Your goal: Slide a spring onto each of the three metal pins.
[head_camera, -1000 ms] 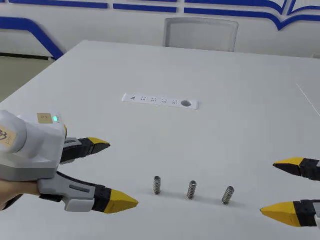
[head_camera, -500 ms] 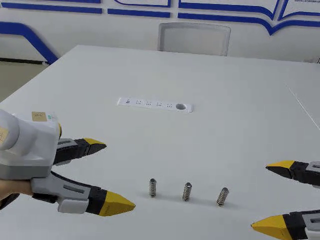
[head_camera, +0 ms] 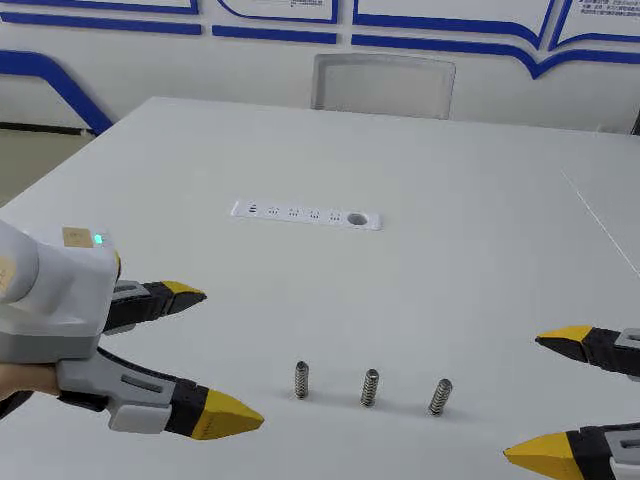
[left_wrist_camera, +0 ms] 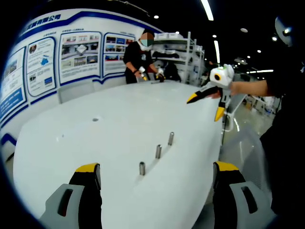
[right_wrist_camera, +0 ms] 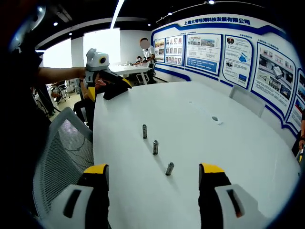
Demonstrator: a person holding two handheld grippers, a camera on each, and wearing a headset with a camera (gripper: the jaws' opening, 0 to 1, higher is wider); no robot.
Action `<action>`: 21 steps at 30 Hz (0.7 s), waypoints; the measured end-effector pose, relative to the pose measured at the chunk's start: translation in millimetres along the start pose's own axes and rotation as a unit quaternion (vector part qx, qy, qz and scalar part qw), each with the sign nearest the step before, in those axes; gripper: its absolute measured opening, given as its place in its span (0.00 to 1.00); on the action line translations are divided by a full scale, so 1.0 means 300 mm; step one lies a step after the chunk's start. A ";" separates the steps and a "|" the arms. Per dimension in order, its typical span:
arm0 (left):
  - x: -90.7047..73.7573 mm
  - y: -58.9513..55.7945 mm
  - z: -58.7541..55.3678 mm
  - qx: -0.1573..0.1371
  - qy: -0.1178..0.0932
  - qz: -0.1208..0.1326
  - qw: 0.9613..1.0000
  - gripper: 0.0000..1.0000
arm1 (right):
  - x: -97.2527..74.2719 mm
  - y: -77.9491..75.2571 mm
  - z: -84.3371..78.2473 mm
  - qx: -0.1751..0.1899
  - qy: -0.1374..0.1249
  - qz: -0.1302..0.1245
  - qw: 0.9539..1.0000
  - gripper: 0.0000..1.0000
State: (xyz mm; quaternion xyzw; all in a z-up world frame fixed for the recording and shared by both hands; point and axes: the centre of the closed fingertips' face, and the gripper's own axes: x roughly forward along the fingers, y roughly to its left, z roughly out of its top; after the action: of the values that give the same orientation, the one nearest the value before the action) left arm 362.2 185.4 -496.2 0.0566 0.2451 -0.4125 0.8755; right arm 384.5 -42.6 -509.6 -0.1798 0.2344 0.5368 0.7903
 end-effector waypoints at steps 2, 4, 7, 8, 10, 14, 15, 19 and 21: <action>-0.003 0.006 0.000 -0.001 -0.001 0.003 1.000 1.00 | 0.000 0.002 -0.002 -0.001 0.002 0.000 1.000 0.78; -0.009 0.011 0.004 -0.001 -0.003 0.005 1.000 1.00 | -0.001 0.006 -0.004 -0.001 0.003 -0.001 1.000 0.78; -0.011 0.014 0.008 0.000 -0.005 0.006 1.000 1.00 | -0.003 0.012 -0.006 0.000 0.003 0.001 1.000 0.78; -0.012 0.015 0.005 -0.001 -0.002 0.006 1.000 0.99 | -0.004 0.012 -0.008 0.000 0.004 0.000 1.000 0.78; -0.012 0.015 0.007 -0.001 -0.003 0.006 1.000 0.99 | -0.005 0.011 -0.010 0.002 0.005 -0.001 1.000 0.78; -0.014 0.016 0.012 -0.003 -0.007 0.006 1.000 0.98 | -0.008 0.000 -0.019 0.005 0.011 -0.009 1.000 0.78; -0.014 0.015 0.013 -0.003 -0.007 0.005 1.000 0.98 | -0.010 0.000 -0.019 0.007 0.010 -0.010 1.000 0.78; -0.012 0.013 0.012 0.000 -0.005 0.004 1.000 0.98 | -0.014 0.001 -0.015 0.009 0.008 -0.011 1.000 0.78; -0.010 0.011 0.011 -0.001 -0.004 0.003 1.000 0.98 | -0.014 0.003 -0.018 0.010 0.008 -0.012 1.000 0.78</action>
State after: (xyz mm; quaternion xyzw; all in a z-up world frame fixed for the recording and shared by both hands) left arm 364.4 188.7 -492.2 0.0550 0.2422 -0.4101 0.8776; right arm 381.5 -48.4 -511.6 -0.1787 0.2442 0.5234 0.7965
